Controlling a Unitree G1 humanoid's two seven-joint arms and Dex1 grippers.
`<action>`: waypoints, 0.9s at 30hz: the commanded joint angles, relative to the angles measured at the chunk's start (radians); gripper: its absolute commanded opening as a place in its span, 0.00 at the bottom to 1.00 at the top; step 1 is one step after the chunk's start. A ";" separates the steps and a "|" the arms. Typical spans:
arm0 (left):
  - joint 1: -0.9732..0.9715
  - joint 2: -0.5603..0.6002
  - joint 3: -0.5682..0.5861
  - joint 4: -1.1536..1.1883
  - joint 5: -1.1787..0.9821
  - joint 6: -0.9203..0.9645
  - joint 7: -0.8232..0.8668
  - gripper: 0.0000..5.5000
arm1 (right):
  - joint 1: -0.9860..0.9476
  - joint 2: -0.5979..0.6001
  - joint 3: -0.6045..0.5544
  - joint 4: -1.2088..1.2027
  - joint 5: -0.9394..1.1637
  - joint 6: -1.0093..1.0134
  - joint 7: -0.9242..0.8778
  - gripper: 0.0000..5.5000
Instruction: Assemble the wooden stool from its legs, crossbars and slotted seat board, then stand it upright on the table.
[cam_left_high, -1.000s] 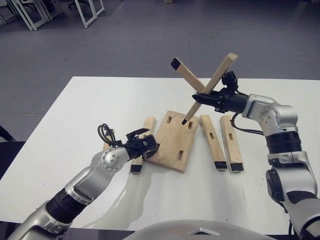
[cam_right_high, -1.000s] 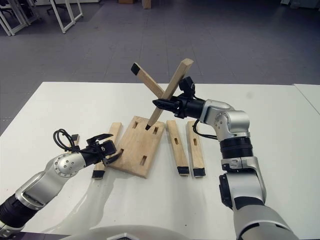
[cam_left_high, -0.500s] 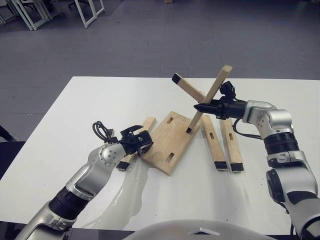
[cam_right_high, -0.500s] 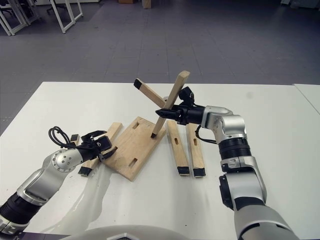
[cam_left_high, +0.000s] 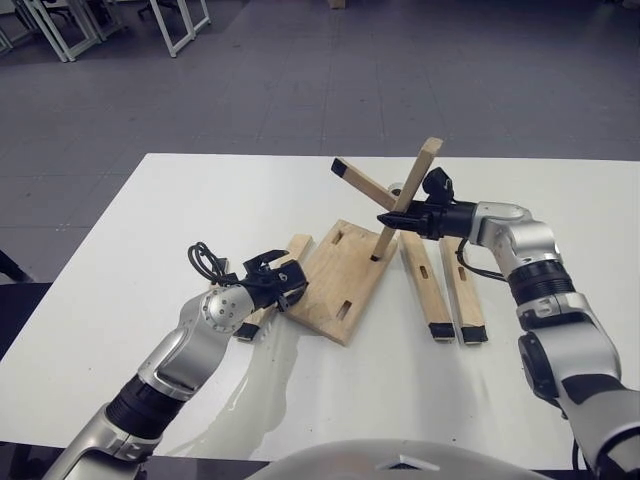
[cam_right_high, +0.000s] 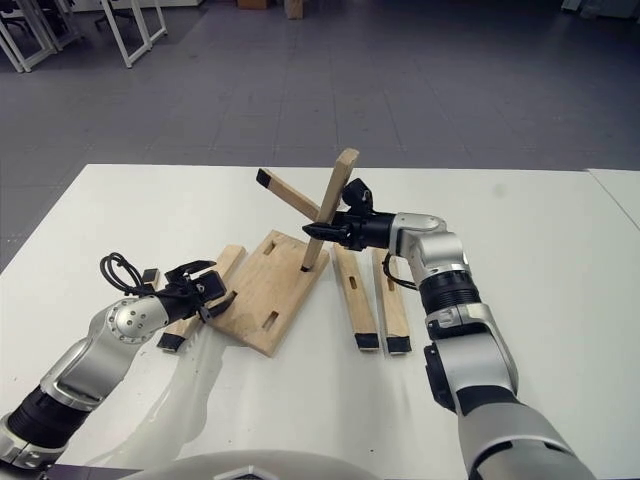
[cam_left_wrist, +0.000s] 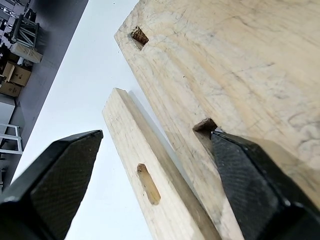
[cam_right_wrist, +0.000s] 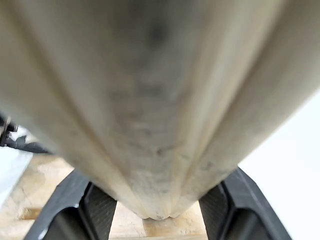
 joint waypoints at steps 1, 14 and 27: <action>0.035 -0.012 -0.007 0.004 0.014 0.021 -0.022 0.73 | 0.211 -0.037 0.071 -0.105 -0.045 -0.007 0.040 0.37; 0.037 -0.037 0.012 0.005 0.020 0.032 -0.023 0.73 | 0.192 -0.032 0.068 0.150 -0.149 -0.224 -0.126 0.37; 0.034 -0.049 0.027 0.020 0.032 0.023 -0.038 0.73 | 0.027 -0.013 -0.014 0.246 0.000 -0.069 0.052 0.37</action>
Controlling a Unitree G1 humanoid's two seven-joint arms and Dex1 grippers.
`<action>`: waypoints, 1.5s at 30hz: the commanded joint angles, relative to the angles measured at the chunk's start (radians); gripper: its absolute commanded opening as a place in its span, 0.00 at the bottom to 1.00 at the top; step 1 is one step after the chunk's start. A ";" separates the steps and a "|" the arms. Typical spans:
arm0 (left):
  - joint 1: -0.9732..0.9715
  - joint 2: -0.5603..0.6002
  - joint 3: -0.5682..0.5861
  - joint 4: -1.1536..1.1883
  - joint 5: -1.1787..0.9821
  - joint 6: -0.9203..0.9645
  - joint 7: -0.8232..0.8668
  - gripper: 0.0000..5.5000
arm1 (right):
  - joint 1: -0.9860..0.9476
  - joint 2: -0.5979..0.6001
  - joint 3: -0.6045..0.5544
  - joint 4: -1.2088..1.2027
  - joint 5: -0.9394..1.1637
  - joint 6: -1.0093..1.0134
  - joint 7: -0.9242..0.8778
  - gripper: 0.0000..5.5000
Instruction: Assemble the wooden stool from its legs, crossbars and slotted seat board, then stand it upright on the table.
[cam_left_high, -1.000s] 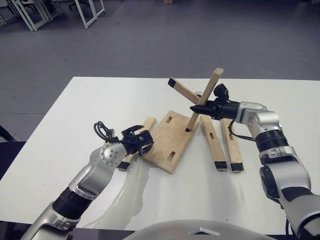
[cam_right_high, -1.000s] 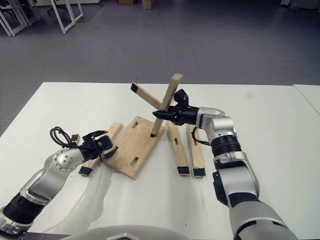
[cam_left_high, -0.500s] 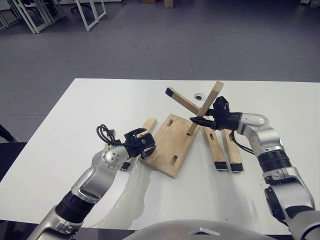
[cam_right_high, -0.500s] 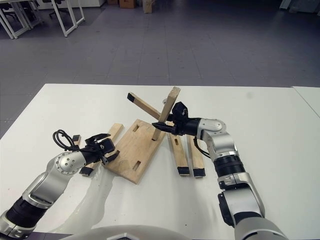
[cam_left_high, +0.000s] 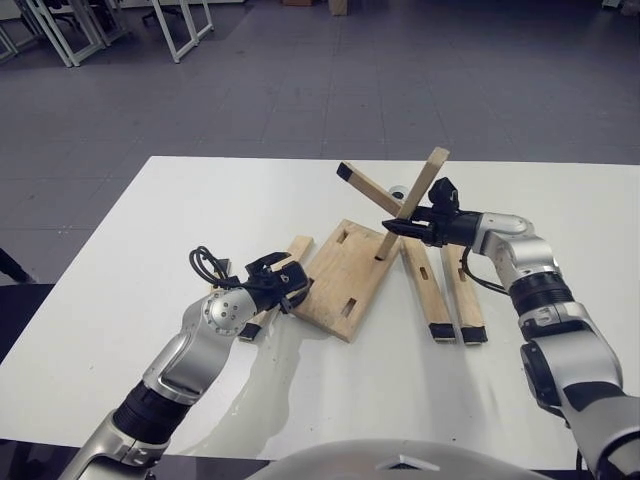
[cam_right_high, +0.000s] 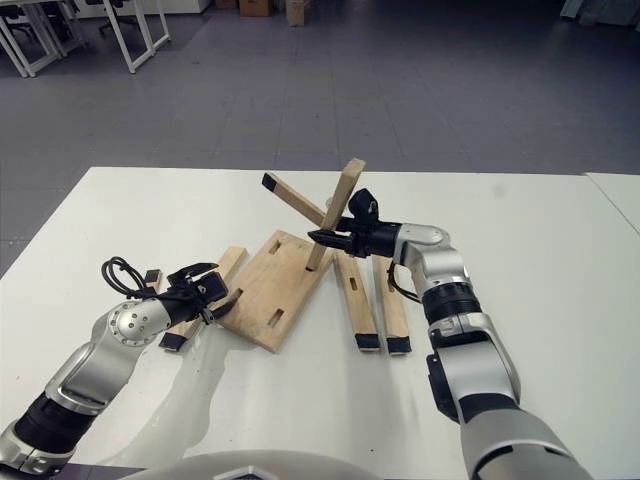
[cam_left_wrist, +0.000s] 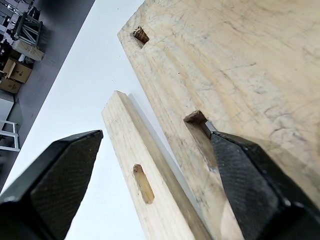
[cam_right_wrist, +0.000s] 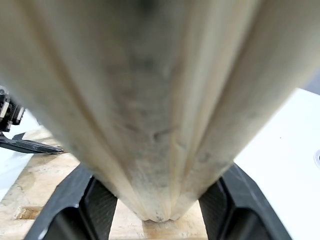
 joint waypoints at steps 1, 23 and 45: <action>0.008 -0.002 -0.007 0.033 0.012 0.012 -0.020 0.73 | 0.040 -0.013 0.012 0.051 -0.045 0.077 0.016 0.37; 0.015 -0.012 -0.005 0.039 0.023 -0.002 -0.029 0.73 | 0.003 -0.029 0.004 -0.020 -0.043 0.134 0.060 0.37; 0.023 -0.023 0.001 0.031 0.030 0.007 -0.035 0.73 | 0.027 -0.124 -0.033 -0.104 -0.101 0.161 0.027 0.76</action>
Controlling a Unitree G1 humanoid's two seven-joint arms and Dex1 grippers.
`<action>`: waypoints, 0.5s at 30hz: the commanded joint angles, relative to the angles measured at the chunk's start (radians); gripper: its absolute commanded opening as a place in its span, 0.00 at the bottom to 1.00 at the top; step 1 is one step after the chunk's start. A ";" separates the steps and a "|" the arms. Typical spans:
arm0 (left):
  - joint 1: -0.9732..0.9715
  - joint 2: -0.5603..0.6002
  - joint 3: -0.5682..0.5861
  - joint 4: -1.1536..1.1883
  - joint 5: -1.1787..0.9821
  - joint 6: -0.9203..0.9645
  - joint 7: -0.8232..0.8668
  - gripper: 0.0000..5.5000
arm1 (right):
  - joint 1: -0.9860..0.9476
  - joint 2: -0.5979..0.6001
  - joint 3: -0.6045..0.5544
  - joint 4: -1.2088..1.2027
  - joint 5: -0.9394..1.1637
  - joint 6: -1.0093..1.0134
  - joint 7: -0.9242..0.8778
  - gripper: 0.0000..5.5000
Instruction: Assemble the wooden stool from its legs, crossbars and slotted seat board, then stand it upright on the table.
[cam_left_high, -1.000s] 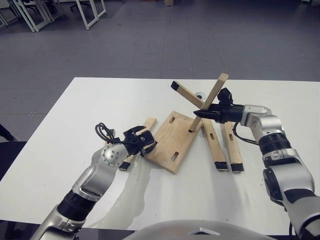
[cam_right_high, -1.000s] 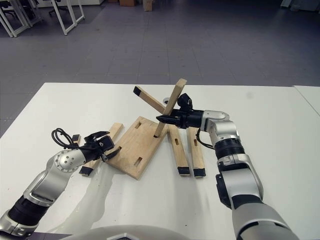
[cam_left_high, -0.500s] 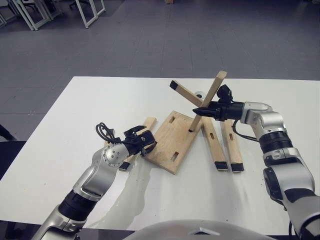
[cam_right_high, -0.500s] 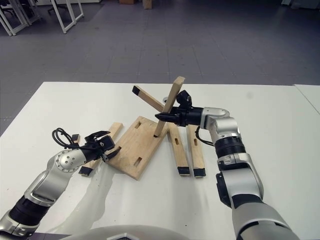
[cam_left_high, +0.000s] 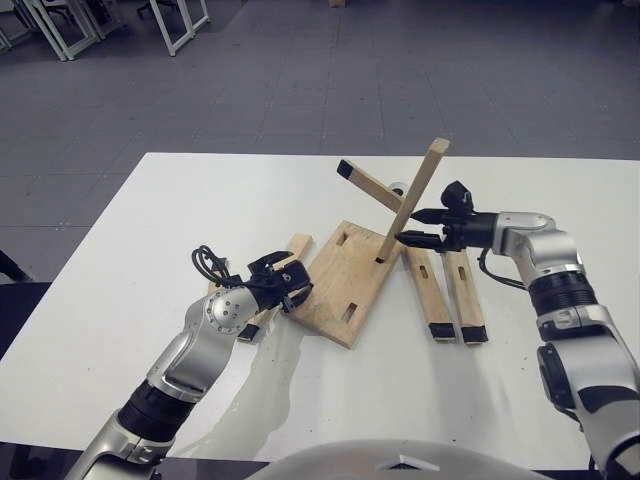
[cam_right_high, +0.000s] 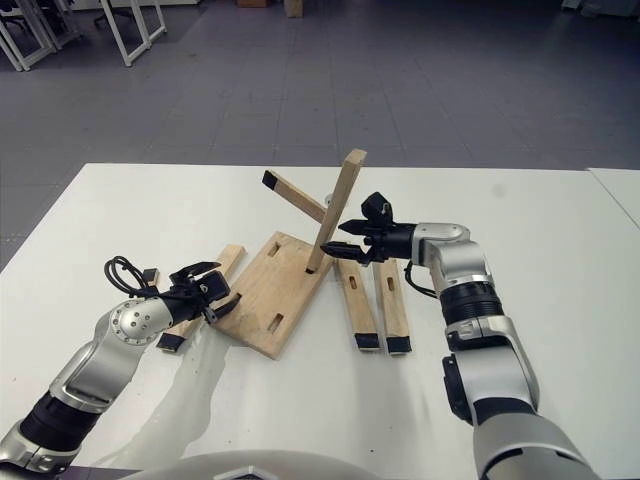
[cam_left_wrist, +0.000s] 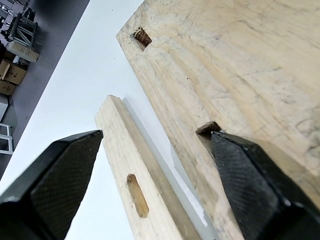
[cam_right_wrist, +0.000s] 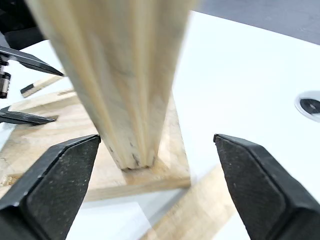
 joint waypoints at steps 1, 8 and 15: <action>0.028 0.003 -0.004 0.010 0.011 0.028 -0.014 0.73 | -0.001 -0.061 -0.012 0.003 -0.023 -0.022 0.030 0.76; 0.031 -0.001 0.001 0.010 0.010 0.033 -0.011 0.73 | -0.206 -0.145 -0.135 0.073 -0.005 -0.052 -0.064 0.73; 0.020 0.000 -0.002 0.017 0.013 0.029 -0.014 0.73 | -0.381 -0.006 -0.259 -0.042 0.113 0.056 -0.274 0.47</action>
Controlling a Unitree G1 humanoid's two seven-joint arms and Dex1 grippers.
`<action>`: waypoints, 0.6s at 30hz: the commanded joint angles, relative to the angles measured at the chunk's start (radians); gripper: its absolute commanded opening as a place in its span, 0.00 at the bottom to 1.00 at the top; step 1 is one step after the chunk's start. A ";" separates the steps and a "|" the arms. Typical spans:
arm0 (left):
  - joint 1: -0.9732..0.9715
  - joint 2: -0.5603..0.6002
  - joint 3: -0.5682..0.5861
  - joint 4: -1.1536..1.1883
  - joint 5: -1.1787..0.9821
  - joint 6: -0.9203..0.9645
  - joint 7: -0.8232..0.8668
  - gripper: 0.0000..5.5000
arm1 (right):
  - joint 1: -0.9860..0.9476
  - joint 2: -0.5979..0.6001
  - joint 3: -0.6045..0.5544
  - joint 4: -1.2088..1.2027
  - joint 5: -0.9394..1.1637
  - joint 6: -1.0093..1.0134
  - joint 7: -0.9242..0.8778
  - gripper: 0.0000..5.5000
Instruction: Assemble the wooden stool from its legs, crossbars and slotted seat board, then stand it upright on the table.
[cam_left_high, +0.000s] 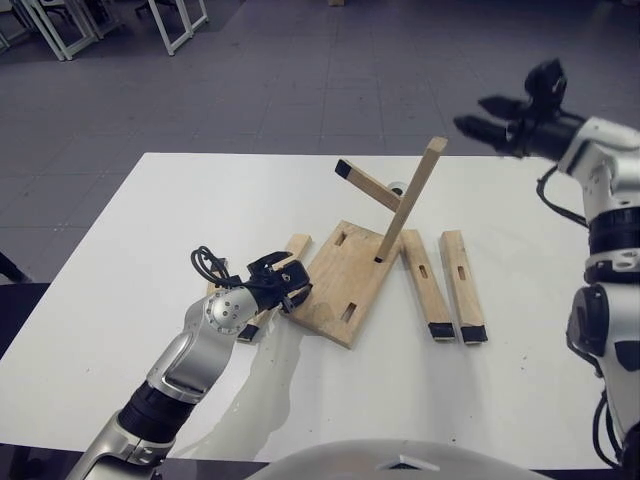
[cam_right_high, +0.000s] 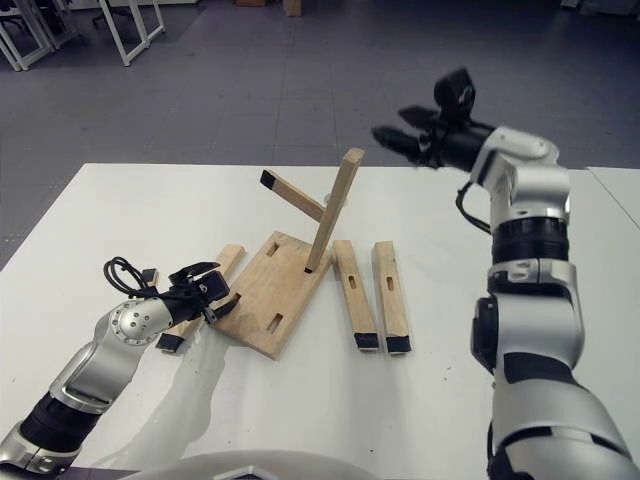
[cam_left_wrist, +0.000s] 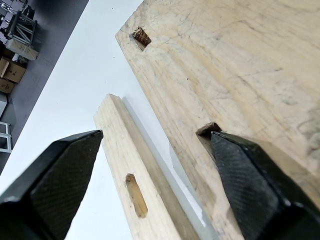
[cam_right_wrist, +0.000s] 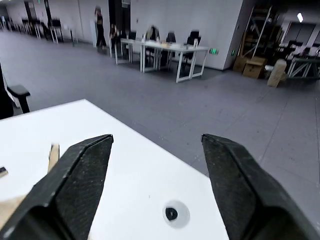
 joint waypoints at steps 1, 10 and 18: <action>0.016 0.004 -0.008 0.024 0.013 0.017 -0.015 0.73 | -0.023 0.085 -0.024 -0.127 0.068 0.116 -0.072 0.45; 0.013 -0.009 -0.018 0.027 0.019 0.014 -0.012 0.73 | 0.029 0.238 -0.020 -0.300 0.130 0.245 -0.227 0.44; 0.018 -0.010 -0.014 0.023 0.021 0.014 -0.012 0.73 | -0.178 0.244 -0.144 -0.367 0.219 0.076 -0.274 0.44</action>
